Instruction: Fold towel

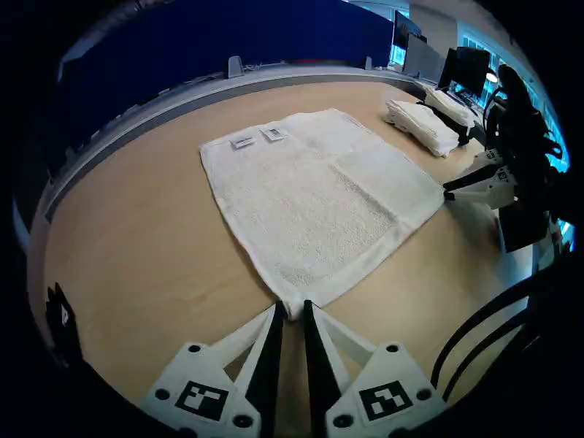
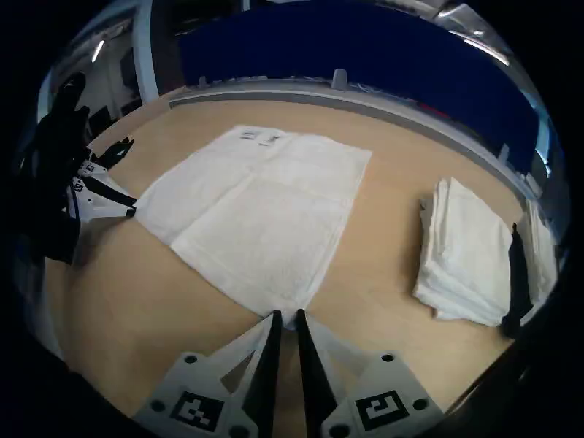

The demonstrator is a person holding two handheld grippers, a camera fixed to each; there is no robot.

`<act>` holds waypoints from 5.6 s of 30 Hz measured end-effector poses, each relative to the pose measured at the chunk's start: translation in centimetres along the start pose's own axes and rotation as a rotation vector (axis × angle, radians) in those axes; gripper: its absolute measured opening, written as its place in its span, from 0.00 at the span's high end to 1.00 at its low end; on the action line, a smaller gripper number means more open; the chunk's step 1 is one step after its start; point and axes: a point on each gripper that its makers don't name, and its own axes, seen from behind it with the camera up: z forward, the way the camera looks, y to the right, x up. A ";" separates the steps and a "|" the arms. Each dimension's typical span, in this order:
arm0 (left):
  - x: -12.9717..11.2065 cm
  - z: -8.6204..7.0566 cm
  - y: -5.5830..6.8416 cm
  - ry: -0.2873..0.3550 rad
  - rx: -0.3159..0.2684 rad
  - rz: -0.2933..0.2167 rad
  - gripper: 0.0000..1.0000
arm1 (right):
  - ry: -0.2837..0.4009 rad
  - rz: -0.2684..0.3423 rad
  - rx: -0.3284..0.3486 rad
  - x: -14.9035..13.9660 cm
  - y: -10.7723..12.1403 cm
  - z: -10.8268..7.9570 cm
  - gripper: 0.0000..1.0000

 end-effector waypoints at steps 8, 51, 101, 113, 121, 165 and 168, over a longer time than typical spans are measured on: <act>0.3 -0.1 0.0 0.010 -0.004 -0.003 0.90 | 0.001 0.002 0.003 0.2 -0.2 -0.2 0.87; -0.2 -9.3 2.8 0.068 -0.027 -0.158 0.91 | 0.074 0.083 0.035 1.6 -4.3 -8.9 0.89; 2.3 -13.2 2.8 0.123 -0.053 -0.271 0.91 | 0.106 0.082 0.035 4.9 -4.7 -12.6 0.89; 6.1 -9.9 -0.3 0.120 -0.036 -0.320 0.91 | 0.108 0.086 0.013 8.7 -1.3 -8.8 0.89; 7.3 -6.8 -2.5 0.096 -0.035 -0.365 0.91 | 0.088 0.093 0.003 10.5 0.4 -5.5 0.89; 7.3 0.1 -5.7 0.021 0.009 -0.347 0.67 | 0.003 0.180 -0.048 9.6 2.9 1.6 0.83; 7.6 0.0 -6.0 0.031 0.013 -0.354 0.59 | 0.012 0.180 -0.062 9.8 3.3 1.6 0.69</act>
